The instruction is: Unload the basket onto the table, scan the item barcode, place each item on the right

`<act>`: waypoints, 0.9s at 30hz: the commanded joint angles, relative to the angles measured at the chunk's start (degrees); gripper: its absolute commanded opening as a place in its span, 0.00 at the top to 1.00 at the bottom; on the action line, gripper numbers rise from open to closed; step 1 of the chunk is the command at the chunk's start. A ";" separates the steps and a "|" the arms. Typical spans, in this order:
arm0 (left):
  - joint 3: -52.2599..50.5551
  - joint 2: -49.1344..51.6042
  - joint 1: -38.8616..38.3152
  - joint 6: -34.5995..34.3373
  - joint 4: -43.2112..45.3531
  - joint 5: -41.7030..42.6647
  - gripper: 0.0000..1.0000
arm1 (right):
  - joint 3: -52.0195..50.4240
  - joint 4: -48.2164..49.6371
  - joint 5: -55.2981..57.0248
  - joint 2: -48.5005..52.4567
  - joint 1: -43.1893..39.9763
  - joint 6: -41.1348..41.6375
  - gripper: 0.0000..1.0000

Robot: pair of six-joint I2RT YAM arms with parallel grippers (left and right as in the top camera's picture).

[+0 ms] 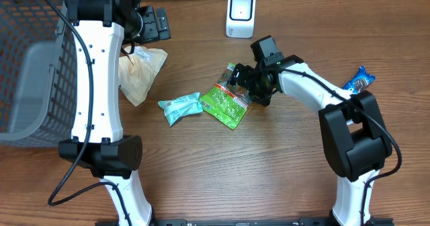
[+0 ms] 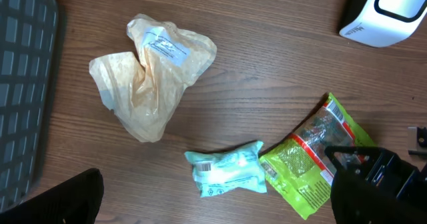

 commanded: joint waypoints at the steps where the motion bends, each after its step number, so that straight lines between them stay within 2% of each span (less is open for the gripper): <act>1: -0.35 -0.87 -0.04 0.26 0.04 0.09 0.00 | -4.13 2.10 5.53 0.55 1.05 5.70 0.04; 9: -0.35 -0.87 -0.04 0.26 0.04 0.09 0.00 | -9.03 10.01 5.99 2.45 1.40 11.98 0.14; 16: -0.35 -0.87 -0.04 0.26 0.04 0.09 0.00 | -9.03 11.13 6.19 3.23 2.97 11.39 0.32; 19: -0.35 -0.87 -0.04 0.26 0.04 0.09 0.00 | -7.78 10.49 5.99 2.86 3.15 8.52 0.34; 23: -0.35 -0.87 -0.04 0.26 0.04 0.09 0.00 | -2.78 2.73 9.64 1.97 3.15 2.19 0.29; 27: -0.35 -0.87 -0.04 0.26 0.04 0.09 0.00 | 4.76 -9.99 13.31 1.97 3.10 -7.39 0.26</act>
